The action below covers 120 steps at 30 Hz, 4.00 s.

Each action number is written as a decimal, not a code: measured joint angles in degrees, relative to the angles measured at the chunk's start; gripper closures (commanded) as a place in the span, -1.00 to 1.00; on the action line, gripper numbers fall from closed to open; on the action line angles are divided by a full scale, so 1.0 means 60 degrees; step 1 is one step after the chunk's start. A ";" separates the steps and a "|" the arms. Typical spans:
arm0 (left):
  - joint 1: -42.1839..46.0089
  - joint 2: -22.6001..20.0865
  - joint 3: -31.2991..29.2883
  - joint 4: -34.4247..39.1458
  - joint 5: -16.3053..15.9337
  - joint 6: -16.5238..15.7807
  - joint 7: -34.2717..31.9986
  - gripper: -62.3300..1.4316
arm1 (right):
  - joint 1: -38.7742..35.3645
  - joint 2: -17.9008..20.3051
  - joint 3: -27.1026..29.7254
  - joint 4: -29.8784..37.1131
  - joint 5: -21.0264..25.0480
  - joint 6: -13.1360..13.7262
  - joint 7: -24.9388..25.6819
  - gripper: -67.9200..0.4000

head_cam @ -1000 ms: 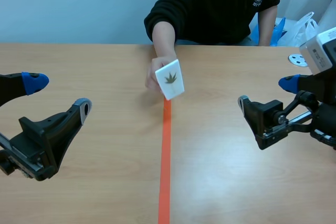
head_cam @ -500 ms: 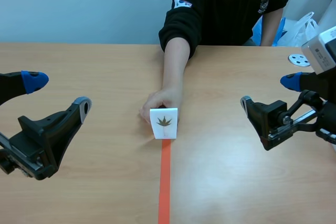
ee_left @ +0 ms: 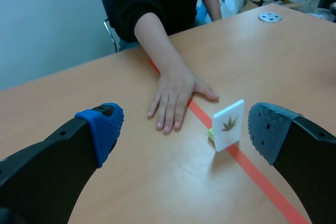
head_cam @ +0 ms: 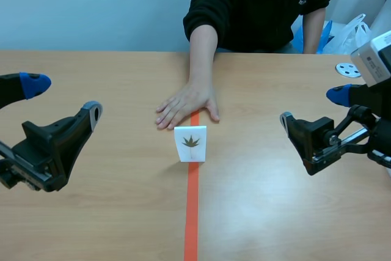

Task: Sort the leaf by its shape. The table is split by an orange tape line. A compound leaf with several leaflets goes to the left side, a simple leaf with one blade goes to the right side. Return to the home posture when a red brick is placed on the table.

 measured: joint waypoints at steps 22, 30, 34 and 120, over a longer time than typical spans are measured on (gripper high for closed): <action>-0.5941 -0.2080 0.4645 -0.6328 0.0215 -0.2040 0.0251 -0.65 | 0.0000 -0.0004 0.0000 0.0000 -0.0004 0.0000 -0.0036 -0.53; -0.7621 -0.1381 0.6477 -0.7843 0.0211 -0.2036 0.0248 -0.65 | 0.0000 -0.0004 0.0000 0.0000 -0.0044 0.0000 -0.0036 -0.53; -0.8346 -0.0743 0.6838 -0.8626 0.0215 -0.2033 0.0244 -0.65 | 0.0000 -0.0004 0.0000 0.0000 -0.0044 0.0000 -0.0036 -0.53; -0.2732 -0.0783 -0.1625 -0.6510 -0.1555 -0.0794 -0.0076 0.76 | 0.0000 -0.0004 0.0000 0.0000 -0.0295 0.0000 -0.0029 -0.53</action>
